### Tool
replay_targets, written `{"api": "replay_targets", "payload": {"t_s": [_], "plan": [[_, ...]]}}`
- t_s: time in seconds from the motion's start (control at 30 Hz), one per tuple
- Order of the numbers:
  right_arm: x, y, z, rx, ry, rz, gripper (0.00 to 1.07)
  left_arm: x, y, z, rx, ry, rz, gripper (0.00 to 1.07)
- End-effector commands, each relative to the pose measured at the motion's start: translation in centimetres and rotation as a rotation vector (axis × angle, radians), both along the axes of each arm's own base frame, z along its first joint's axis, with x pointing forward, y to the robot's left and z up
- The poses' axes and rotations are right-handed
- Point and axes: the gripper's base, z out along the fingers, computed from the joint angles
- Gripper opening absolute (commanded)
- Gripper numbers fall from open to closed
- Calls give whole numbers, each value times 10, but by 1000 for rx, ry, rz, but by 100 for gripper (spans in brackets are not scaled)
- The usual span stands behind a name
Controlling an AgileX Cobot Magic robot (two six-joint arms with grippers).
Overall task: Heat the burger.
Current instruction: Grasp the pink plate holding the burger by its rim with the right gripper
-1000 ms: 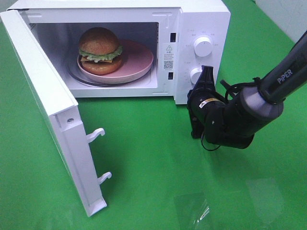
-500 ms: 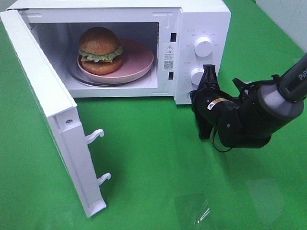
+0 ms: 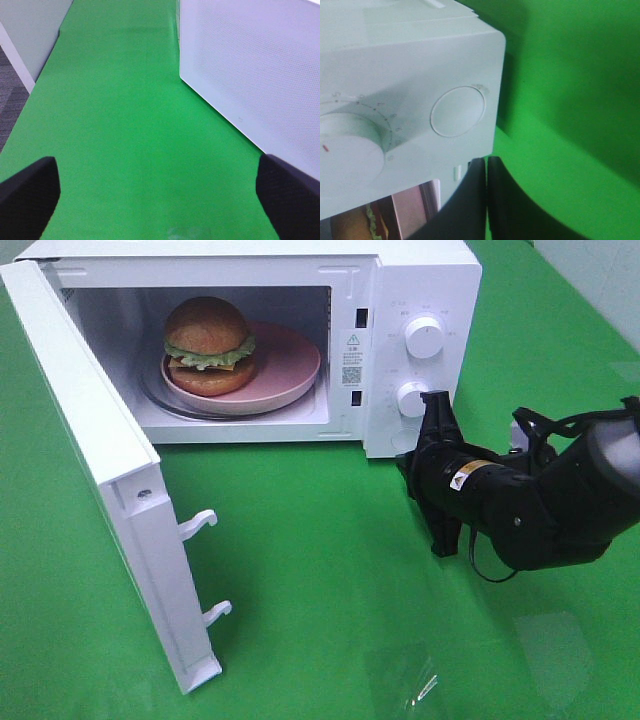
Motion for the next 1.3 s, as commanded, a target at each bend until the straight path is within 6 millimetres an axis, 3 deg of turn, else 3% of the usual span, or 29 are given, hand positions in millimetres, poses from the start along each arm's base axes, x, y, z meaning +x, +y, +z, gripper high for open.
{"api": "replay_targets", "payload": {"t_s": [0.03, 0.37, 1.3], "plan": [[-12, -5, 10, -31, 2, 32, 0, -2, -1, -1, 0, -18, -1, 100], [-38, -16, 31, -179, 54, 126, 0, -2, -1, -1, 0, -18, -1, 100], [-73, -22, 73, -636, 116, 556, 0, -2, -1, -1, 0, -18, -1, 100]]}}
